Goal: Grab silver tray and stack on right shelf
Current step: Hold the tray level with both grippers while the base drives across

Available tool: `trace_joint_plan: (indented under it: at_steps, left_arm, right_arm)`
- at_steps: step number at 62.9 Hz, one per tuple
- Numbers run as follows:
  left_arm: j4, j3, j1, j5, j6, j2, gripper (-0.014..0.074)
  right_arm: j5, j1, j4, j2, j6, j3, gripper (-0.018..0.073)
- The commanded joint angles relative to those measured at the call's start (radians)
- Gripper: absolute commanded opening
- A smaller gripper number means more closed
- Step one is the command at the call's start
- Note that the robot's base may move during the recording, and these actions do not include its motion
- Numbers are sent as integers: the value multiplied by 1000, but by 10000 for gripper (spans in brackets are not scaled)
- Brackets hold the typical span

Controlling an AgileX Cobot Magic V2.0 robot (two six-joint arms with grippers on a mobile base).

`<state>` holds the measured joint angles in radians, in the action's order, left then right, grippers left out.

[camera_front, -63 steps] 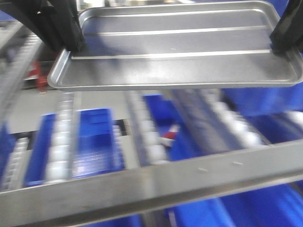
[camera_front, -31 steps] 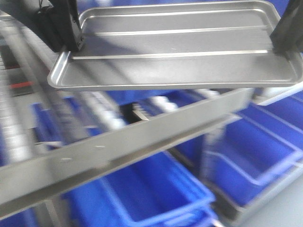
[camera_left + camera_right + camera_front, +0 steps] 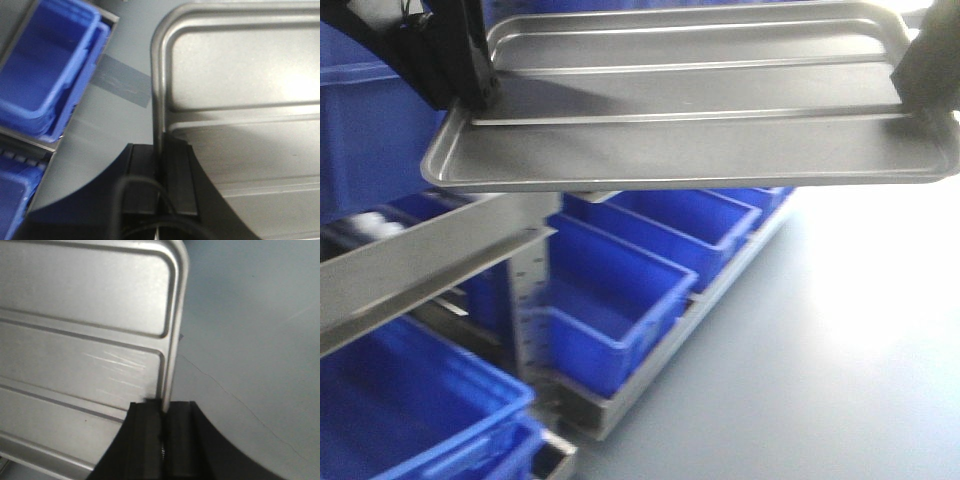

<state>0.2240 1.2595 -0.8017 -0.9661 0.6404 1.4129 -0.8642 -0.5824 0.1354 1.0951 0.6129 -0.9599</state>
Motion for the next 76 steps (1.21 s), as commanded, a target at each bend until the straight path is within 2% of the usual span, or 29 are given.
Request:
trace_joint_plan:
  at_steps: [1, 76]
  left_arm:
    - [31, 31, -10, 5, -14, -38, -101]
    - [31, 31, -10, 5, -14, -38, -101]
  right_arm:
    - [50, 2, 34, -24, -18, -29, 57]
    - [50, 2, 34, -24, -18, -29, 57]
